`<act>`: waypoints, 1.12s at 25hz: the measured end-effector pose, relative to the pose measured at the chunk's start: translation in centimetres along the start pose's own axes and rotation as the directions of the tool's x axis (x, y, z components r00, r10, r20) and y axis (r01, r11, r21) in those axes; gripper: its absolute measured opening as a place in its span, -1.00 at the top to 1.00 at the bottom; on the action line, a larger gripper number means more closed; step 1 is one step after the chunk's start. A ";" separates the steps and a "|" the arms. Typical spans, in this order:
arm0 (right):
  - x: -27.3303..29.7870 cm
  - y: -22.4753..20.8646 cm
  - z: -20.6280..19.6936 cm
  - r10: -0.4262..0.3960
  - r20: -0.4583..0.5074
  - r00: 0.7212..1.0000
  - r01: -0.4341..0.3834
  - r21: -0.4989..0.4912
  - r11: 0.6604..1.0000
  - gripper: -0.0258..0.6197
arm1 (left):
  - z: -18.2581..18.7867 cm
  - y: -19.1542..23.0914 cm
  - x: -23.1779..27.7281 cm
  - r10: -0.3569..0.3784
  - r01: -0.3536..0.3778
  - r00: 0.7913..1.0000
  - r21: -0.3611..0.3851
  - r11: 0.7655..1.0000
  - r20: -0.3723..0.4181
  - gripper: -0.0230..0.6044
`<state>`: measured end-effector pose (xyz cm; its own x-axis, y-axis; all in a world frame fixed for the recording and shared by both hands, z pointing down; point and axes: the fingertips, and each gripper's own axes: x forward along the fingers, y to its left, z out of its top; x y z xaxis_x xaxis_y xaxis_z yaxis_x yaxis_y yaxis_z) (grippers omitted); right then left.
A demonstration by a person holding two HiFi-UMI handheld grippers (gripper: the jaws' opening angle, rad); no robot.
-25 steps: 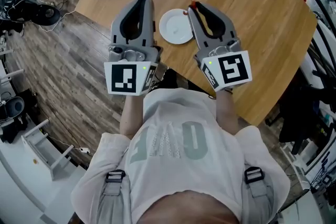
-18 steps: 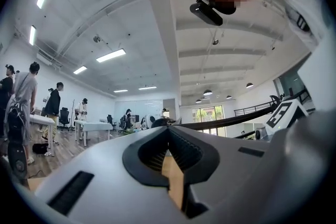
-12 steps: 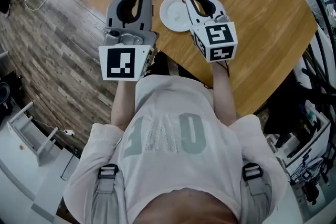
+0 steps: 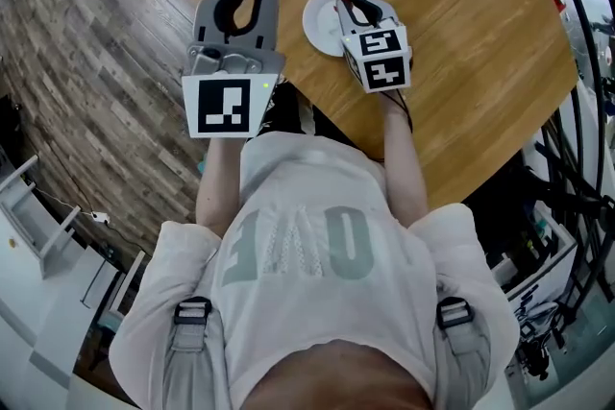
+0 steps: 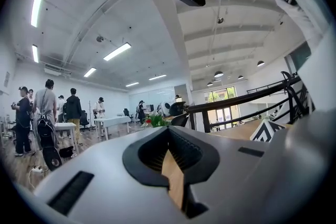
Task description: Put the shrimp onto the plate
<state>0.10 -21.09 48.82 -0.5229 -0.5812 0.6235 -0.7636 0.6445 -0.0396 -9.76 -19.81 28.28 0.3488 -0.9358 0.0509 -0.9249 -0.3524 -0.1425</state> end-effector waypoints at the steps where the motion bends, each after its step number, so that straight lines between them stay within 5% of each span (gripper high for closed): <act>1: 0.4 0.2 -0.4 0.005 -0.016 1.000 -0.005 -0.010 1.000 0.73 | -0.1 0.1 0.1 0.001 -0.001 1.000 -0.004 1.000 0.001 0.91; 12: 2.4 2.1 -4.1 0.034 -0.176 0.984 -0.041 -0.033 0.999 0.73 | -1.8 0.0 0.4 -0.032 0.031 0.999 -0.025 0.999 -0.024 0.91; 28: 2.4 1.5 -4.6 -0.034 -0.193 0.981 0.016 -0.096 0.995 0.72 | -1.8 0.1 0.6 -0.040 0.039 0.999 -0.037 0.999 -0.017 0.91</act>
<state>-0.56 -19.18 53.84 -0.4132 -0.4959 0.7637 -0.7321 0.6797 0.0452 -9.89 -20.38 30.10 0.3828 -0.9209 0.0737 -0.9155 -0.3888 -0.1034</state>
